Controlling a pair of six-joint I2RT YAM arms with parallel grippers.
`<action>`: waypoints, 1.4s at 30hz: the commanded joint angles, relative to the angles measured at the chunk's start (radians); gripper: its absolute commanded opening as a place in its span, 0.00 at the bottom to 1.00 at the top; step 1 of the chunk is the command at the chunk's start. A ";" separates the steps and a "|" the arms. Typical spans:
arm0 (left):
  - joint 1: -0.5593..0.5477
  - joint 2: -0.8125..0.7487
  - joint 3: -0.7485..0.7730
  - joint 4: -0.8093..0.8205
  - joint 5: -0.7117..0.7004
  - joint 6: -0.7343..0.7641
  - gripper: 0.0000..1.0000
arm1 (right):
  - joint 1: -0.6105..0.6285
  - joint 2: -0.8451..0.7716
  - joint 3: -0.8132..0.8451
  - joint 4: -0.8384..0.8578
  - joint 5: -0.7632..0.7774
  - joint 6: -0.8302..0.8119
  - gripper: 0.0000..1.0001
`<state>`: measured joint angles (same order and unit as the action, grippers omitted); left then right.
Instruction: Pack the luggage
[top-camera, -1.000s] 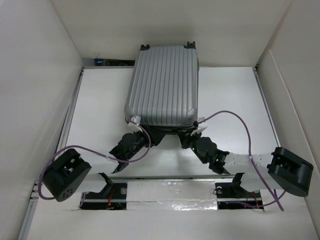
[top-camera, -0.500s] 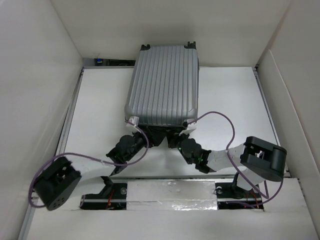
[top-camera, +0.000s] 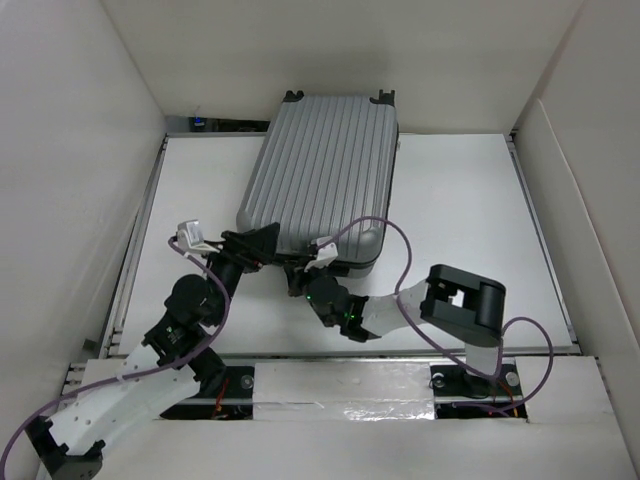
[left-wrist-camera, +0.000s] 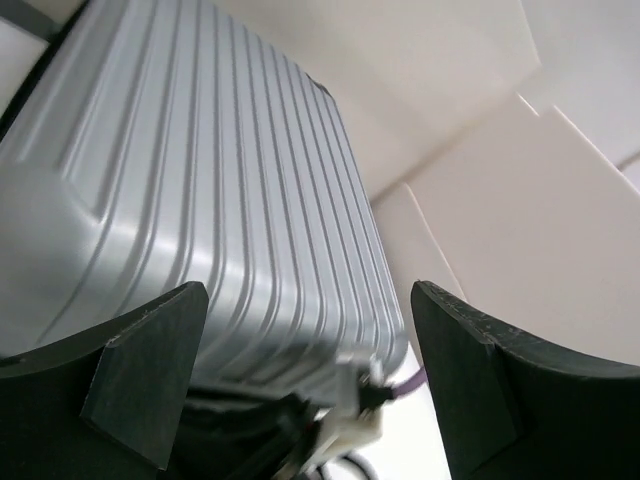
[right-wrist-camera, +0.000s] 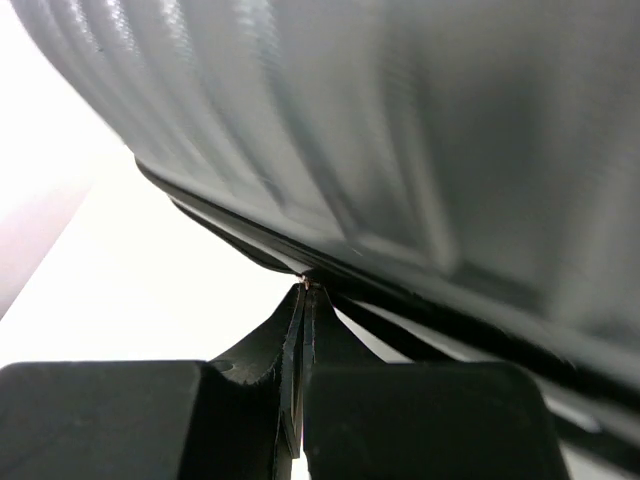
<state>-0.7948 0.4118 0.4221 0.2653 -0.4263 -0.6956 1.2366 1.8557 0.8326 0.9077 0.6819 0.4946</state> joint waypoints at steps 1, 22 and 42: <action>0.012 0.110 0.119 -0.043 -0.114 0.050 0.81 | 0.055 0.089 0.156 0.037 -0.045 -0.053 0.00; 0.447 0.543 0.489 0.022 0.182 0.045 0.89 | 0.144 -0.223 0.016 -0.242 -0.214 -0.065 0.91; 0.862 1.481 1.021 -0.251 0.544 0.107 0.86 | -0.799 -0.557 0.008 -0.793 -0.473 -0.106 0.01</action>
<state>0.0628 1.8633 1.3777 0.0364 0.0795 -0.6159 0.4885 1.2037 0.7765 0.1963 0.3420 0.4240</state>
